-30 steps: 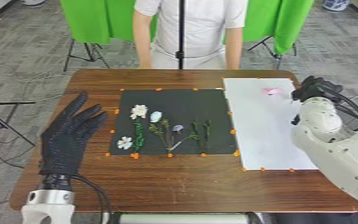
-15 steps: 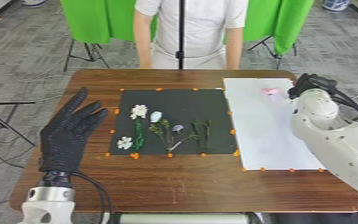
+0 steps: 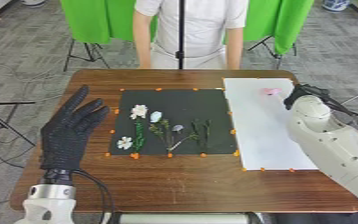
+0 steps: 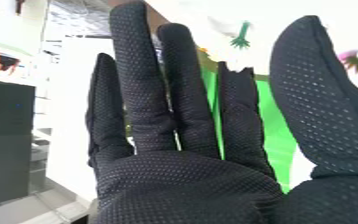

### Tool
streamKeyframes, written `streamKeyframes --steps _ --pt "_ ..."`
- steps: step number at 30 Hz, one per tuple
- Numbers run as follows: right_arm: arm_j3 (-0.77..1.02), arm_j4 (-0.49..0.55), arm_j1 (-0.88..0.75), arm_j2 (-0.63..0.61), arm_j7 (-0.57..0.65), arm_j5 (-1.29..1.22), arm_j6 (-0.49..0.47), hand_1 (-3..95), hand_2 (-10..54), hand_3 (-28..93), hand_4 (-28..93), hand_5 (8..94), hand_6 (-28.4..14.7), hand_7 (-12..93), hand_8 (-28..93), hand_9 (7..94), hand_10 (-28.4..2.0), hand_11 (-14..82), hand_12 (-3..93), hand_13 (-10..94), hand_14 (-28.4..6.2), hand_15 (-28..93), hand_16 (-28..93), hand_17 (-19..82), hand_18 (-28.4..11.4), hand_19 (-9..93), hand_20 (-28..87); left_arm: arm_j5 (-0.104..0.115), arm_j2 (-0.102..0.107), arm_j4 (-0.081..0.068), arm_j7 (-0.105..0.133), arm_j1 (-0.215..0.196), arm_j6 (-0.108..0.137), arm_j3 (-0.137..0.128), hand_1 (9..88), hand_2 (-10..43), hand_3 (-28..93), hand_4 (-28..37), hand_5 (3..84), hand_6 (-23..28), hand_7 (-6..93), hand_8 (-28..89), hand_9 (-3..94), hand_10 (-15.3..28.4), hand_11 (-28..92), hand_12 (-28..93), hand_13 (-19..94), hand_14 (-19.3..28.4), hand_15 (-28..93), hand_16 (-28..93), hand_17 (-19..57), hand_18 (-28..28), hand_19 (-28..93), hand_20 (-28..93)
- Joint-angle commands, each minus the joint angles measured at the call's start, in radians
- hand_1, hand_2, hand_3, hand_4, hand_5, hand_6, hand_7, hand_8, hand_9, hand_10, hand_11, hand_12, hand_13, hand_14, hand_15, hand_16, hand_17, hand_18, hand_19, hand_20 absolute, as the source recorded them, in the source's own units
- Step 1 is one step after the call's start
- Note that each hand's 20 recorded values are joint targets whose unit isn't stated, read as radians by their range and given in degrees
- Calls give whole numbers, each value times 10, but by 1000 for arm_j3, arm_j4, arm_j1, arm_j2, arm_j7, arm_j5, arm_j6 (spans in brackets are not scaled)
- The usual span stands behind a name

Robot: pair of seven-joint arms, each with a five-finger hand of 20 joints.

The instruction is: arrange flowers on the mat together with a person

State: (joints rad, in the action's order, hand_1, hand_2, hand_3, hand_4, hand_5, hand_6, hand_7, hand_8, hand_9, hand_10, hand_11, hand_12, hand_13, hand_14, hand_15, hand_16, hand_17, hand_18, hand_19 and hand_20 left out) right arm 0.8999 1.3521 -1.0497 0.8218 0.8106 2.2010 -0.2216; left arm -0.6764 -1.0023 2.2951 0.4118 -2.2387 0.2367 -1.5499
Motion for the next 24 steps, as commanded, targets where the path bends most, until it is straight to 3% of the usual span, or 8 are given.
streamKeyframes --steps 1,5,7,12,15,20,24 --pt "-49 -18 12 17 -93 170 43 439 -95 747 -283 690 78 123 -125 740 -79 139 120 669 -93 353 139 143 -183 612 105 12 -4 -9 8 0 -9 8 218 89 779 -283 352 85 113 -99 364 211 243 90 279 279 486 -109 -62 247 618 -12" --pt "-66 -27 8 14 -79 188 87 529 -95 631 -283 849 88 110 -43 880 -53 77 215 741 -62 347 185 168 -158 623 113 13 -3 -10 12 2 -6 10 218 89 779 -283 351 85 113 -99 363 211 243 90 279 279 487 -109 -62 246 618 -11" --pt "-64 -25 4 8 -75 193 89 563 -95 592 -283 876 83 109 -36 926 -47 79 245 766 -49 330 244 175 -151 633 106 17 0 -8 17 -4 -1 8 218 89 779 -283 351 85 113 -99 363 211 243 90 279 279 487 -109 -62 246 618 -11" --pt "-53 -6 -10 -3 -71 215 145 578 -95 584 -283 891 75 115 -32 937 -48 113 246 783 -39 325 273 181 -141 640 102 24 2 -5 26 -17 7 7 217 89 778 -283 351 85 113 -99 363 212 243 90 279 279 488 -109 -62 245 618 -10" --pt "-24 55 -36 -4 -70 233 209 576 -95 594 -283 894 71 119 -30 937 -48 121 246 785 -38 320 279 182 -139 643 100 16 0 0 19 -20 4 3 217 89 779 -283 351 85 113 -99 363 211 243 90 279 279 487 -109 -62 245 617 -10" --pt "44 196 -88 58 -189 328 273 565 -95 619 -283 898 68 121 -29 937 -51 136 241 787 -40 319 283 184 -136 653 98 20 4 11 30 -35 17 -11 217 89 779 -283 352 85 113 -99 363 211 244 90 280 279 487 -110 -62 245 617 -9" --pt "66 278 -125 159 -306 350 260 554 -95 638 -283 897 65 122 -27 937 -53 138 238 784 -43 319 283 183 -135 657 96 22 10 16 41 -45 26 -14 217 89 779 -283 352 86 114 -99 364 212 244 90 280 280 488 -110 -62 245 616 -8"
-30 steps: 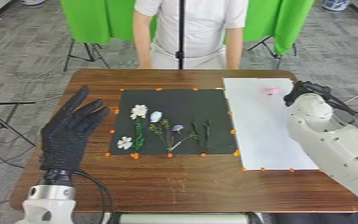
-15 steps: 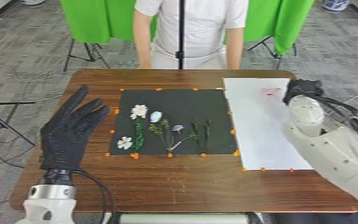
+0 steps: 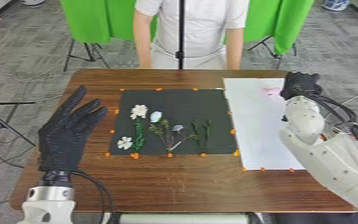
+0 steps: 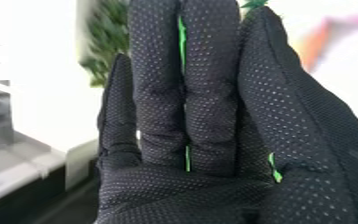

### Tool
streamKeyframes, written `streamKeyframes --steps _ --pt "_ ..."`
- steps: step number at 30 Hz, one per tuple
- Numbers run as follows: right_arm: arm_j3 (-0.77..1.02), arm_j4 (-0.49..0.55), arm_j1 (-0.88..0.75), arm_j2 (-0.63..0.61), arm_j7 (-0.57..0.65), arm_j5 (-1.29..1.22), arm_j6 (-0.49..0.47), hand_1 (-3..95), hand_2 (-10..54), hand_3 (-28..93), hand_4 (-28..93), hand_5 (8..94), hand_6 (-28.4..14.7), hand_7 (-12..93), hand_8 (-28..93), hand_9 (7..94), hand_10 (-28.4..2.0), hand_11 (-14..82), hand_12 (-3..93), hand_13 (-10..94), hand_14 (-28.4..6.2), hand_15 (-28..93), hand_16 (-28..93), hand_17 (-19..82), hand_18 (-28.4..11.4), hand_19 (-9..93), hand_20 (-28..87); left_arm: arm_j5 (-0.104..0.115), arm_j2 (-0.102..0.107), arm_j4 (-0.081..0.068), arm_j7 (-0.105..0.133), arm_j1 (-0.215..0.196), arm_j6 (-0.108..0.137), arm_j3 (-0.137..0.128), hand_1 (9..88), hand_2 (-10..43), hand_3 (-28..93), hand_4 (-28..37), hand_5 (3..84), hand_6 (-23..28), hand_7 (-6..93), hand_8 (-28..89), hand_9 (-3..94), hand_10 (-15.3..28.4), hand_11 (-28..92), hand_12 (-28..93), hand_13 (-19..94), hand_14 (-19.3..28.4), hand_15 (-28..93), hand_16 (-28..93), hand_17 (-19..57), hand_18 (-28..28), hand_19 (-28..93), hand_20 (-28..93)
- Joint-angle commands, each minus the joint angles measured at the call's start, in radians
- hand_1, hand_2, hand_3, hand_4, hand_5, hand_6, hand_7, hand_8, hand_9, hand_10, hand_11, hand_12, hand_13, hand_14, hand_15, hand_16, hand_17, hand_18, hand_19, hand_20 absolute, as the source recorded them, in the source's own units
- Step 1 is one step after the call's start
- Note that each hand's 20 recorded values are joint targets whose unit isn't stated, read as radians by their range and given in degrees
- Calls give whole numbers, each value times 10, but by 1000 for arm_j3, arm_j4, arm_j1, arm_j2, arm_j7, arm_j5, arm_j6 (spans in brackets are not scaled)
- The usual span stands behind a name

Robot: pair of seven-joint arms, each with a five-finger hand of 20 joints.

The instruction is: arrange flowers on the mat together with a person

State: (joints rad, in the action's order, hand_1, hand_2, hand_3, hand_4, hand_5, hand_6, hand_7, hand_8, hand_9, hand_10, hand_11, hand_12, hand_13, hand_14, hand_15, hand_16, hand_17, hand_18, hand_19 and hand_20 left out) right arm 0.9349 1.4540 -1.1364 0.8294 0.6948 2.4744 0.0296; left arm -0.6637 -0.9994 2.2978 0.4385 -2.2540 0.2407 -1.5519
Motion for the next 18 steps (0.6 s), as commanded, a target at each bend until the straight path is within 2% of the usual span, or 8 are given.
streamKeyframes --steps 1,6,7,9,12,16,17,18 --pt "25 186 -40 172 -214 81 3 553 -95 641 -283 897 64 122 -27 937 -53 137 239 782 -44 320 283 182 -136 658 96 10 9 12 16 -23 19 -11 217 89 779 -283 353 85 114 -99 363 211 243 90 280 280 488 -110 -62 245 616 -8" --pt "-11 189 -65 255 -294 90 -31 528 -95 674 -283 891 62 118 -27 937 -58 120 247 763 -53 325 271 173 -139 659 94 5 2 8 -4 -12 11 -7 217 89 779 -283 352 85 114 -99 364 212 244 90 280 280 488 -110 -63 245 616 -7" --pt "-29 190 -63 258 -292 90 -32 526 -95 674 -283 892 62 117 -28 937 -60 120 247 761 -55 326 269 170 -140 658 93 7 6 6 3 -10 12 -6 217 89 780 -283 353 85 114 -99 364 212 244 90 280 280 488 -110 -63 244 615 -7" --pt "-69 193 -65 247 -274 81 -10 524 -95 675 -283 891 63 116 -32 937 -62 118 246 754 -57 326 260 164 -142 645 89 9 9 0 -3 3 13 -1 217 89 780 -283 352 85 114 -99 364 212 244 90 280 280 487 -110 -63 244 615 -6" --pt "-61 189 -95 275 -305 109 -56 523 -95 675 -283 890 64 115 -32 937 -63 115 245 744 -57 325 255 157 -141 630 84 9 0 4 -12 -12 14 -9 218 89 780 -283 353 86 114 -99 365 212 245 90 281 280 488 -110 -62 244 615 -6" --pt "-90 181 -97 257 -298 132 -48 526 -95 670 -283 888 65 115 -32 936 -64 108 247 739 -60 324 250 155 -141 621 84 8 -3 0 -14 -6 4 -3 219 88 781 -283 353 86 115 -99 366 213 246 90 281 280 490 -109 -62 244 615 -5" --pt "-91 180 -99 255 -296 136 -54 526 -95 669 -283 887 65 114 -32 936 -63 106 248 738 -60 324 249 154 -140 619 85 5 -6 0 -23 -5 4 -5 219 88 780 -283 354 86 115 -99 366 213 246 90 281 280 490 -110 -62 244 615 -5" --pt "-104 182 -91 243 -279 119 -47 526 -95 669 -283 886 65 114 -32 933 -64 103 248 736 -60 324 248 153 -140 616 84 8 -3 -2 -18 -2 4 -5 220 89 780 -283 354 86 115 -99 366 213 246 90 281 280 489 -110 -62 244 615 -5"
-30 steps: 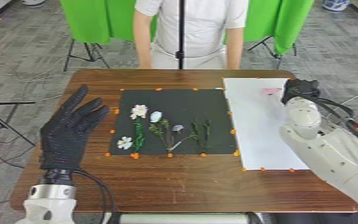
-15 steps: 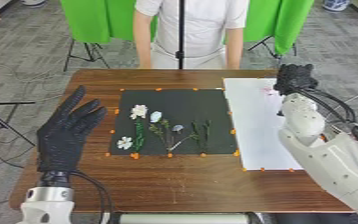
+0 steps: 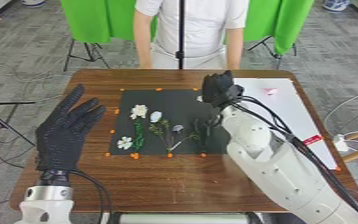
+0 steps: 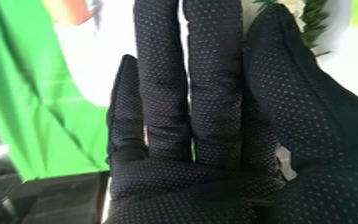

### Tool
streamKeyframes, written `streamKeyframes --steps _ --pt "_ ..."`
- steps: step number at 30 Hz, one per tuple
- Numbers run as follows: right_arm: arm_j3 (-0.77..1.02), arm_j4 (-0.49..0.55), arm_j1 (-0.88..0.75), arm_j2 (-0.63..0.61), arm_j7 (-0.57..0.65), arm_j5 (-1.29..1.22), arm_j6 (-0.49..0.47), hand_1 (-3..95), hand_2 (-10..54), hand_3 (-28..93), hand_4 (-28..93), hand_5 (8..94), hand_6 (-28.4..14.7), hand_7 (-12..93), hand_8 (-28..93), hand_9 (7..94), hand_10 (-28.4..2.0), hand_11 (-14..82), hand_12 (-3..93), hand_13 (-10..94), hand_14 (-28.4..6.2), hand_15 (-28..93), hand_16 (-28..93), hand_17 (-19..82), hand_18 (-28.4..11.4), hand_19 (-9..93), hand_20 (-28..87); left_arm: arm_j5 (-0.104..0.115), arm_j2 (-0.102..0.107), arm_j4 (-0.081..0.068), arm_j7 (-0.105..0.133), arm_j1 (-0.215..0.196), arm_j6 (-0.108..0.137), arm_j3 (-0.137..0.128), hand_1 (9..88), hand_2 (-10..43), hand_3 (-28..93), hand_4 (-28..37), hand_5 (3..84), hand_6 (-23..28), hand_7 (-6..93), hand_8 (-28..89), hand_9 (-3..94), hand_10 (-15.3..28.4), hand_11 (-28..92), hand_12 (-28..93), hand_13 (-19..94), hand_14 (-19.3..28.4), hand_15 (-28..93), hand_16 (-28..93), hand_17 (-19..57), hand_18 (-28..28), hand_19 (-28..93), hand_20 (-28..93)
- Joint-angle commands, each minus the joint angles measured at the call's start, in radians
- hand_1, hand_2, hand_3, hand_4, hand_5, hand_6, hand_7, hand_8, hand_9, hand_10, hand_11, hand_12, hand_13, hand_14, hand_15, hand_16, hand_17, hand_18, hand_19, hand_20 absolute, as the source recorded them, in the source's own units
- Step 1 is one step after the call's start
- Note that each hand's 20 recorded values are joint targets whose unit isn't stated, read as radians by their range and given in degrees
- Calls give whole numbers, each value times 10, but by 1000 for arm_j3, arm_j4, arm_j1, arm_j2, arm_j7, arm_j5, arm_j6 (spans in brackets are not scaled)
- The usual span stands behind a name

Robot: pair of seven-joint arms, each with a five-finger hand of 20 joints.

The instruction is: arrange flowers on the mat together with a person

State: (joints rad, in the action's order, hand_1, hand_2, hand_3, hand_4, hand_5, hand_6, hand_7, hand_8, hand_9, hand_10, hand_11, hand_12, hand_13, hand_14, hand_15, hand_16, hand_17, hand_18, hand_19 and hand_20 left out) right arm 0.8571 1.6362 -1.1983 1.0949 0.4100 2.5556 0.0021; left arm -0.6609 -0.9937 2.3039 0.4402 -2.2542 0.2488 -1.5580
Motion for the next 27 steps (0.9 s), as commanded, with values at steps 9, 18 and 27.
streamKeyframes --steps 9,18,27 --pt "-18 9 -54 -25 -16 62 -82 513 -95 680 -283 857 77 100 -43 861 -75 96 216 689 -77 341 184 130 -144 561 96 6 -11 -8 -25 -2 -6 -1 222 89 781 -283 356 88 116 -99 367 213 248 90 282 280 491 -110 -63 244 613 -5" --pt "21 33 -82 -4 -46 78 -153 409 -95 791 -283 742 74 113 -89 748 -97 150 129 633 -99 356 155 100 -150 532 121 6 -12 -5 -34 -4 5 0 224 89 782 -282 358 88 116 -99 368 214 249 90 282 281 494 -110 -64 244 612 -4" --pt "65 71 -108 9 -83 90 -206 349 -95 826 -283 679 64 126 -139 709 -109 151 125 602 -110 367 144 84 -154 535 132 6 -14 -3 -36 -11 7 0 226 89 783 -281 360 90 116 -99 369 214 251 90 283 280 495 -112 -64 244 613 -2"
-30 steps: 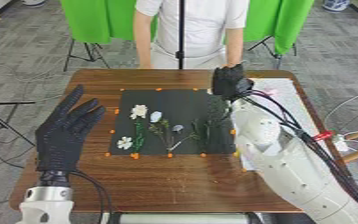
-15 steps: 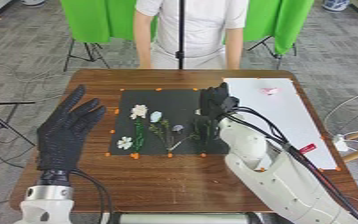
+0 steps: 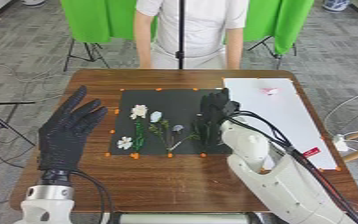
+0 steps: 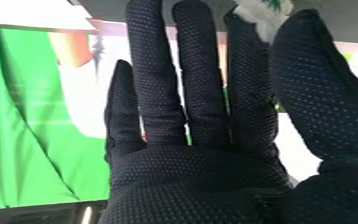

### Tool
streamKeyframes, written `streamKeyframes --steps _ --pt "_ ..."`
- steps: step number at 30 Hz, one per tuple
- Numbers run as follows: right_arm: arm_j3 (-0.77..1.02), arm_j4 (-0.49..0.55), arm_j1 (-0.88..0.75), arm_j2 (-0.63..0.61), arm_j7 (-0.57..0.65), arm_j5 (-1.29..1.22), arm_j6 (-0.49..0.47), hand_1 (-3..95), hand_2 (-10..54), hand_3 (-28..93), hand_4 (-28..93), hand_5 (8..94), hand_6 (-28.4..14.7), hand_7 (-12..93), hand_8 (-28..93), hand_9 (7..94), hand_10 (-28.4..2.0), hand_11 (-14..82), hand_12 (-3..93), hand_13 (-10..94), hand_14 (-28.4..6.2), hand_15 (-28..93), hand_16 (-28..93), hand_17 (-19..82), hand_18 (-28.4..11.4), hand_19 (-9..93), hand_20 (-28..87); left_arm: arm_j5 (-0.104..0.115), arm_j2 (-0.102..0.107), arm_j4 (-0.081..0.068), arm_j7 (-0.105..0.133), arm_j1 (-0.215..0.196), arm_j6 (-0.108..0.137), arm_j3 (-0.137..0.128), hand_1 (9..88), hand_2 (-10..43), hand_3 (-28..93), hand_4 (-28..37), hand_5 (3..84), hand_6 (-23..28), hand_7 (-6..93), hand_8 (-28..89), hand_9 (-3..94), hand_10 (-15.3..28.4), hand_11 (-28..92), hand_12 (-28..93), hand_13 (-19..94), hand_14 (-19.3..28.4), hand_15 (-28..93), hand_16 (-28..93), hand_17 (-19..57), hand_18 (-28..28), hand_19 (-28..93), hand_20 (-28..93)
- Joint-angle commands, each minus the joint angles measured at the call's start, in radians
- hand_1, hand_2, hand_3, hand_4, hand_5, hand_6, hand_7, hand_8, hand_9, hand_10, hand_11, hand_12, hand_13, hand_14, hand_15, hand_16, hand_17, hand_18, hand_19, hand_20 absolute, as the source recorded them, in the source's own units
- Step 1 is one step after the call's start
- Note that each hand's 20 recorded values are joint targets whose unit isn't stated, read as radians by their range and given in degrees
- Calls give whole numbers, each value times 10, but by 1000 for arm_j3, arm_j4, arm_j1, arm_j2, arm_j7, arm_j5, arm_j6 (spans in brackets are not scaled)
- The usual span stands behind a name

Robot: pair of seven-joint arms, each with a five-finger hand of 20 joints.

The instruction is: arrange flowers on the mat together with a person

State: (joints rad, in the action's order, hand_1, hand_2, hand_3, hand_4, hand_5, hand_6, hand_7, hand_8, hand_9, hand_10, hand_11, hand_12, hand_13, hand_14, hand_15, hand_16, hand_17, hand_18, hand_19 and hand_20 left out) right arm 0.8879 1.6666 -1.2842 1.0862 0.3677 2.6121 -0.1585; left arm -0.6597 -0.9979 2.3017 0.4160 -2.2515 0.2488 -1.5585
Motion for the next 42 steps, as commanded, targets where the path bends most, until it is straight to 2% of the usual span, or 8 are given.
streamKeyframes --steps 1,12,19,21,23,29,35,42 --pt "42 47 -27 21 -48 39 -55 346 -95 828 -283 673 63 127 -140 706 -111 150 124 600 -111 368 143 82 -154 535 133 3 -11 -1 -14 -14 6 -1 227 90 782 -281 360 90 116 -99 368 214 252 90 282 280 496 -112 -64 244 613 -2" --pt "227 221 -138 74 -44 -147 -185 295 -95 814 -283 596 33 125 -139 657 -125 150 123 560 -125 374 135 59 -163 534 139 16 23 6 20 -35 36 -2 228 89 782 -280 360 91 115 -99 369 215 252 89 282 281 496 -113 -64 243 614 -2" --pt "634 415 -368 169 103 -1021 -374 217 -36 804 -283 498 1 114 -131 556 -153 133 118 495 -169 381 125 45 -177 529 143 -5 15 12 8 -64 39 -30 224 91 779 -282 358 88 113 -100 365 212 245 87 281 280 495 -113 -65 243 612 -3" --pt "742 426 -434 212 211 -1380 -361 207 -6 813 -283 463 -7 107 -127 527 -158 124 117 472 -182 375 121 42 -183 526 144 4 17 9 4 -64 51 -26 223 91 779 -282 357 86 111 -100 363 211 242 87 281 280 493 -113 -65 243 611 -3" --pt "803 435 -505 234 242 -1584 -313 208 11 823 -283 435 -11 104 -123 503 -162 117 116 448 -196 368 118 39 -185 524 145 2 12 12 -7 -77 36 -38 222 91 778 -282 352 82 108 -100 359 209 232 84 280 280 490 -113 -64 243 609 -4" --pt "904 492 -717 289 133 -1690 -217 187 35 818 -283 414 -9 102 -120 484 -169 109 117 405 -213 331 115 25 -190 495 138 -13 8 6 -36 -69 23 -24 220 93 775 -283 349 79 106 -100 350 205 213 81 274 276 473 -113 -61 238 603 -8" --pt "912 511 -818 333 29 -1753 -174 159 45 806 -283 381 4 91 -116 459 -149 72 113 372 -225 249 140 14 -190 447 141 -4 21 4 13 -74 45 16 213 96 773 -283 346 77 103 -102 324 188 189 77 259 255 407 -109 -55 225 583 -16" --pt "887 511 -804 326 -57 -1707 -198 145 52 802 -283 359 16 90 -114 445 -140 61 115 363 -226 224 159 10 -188 427 145 -15 18 5 15 -76 31 13 205 97 774 -283 337 68 105 -103 316 181 176 79 253 244 370 -85 -58 218 568 -11"
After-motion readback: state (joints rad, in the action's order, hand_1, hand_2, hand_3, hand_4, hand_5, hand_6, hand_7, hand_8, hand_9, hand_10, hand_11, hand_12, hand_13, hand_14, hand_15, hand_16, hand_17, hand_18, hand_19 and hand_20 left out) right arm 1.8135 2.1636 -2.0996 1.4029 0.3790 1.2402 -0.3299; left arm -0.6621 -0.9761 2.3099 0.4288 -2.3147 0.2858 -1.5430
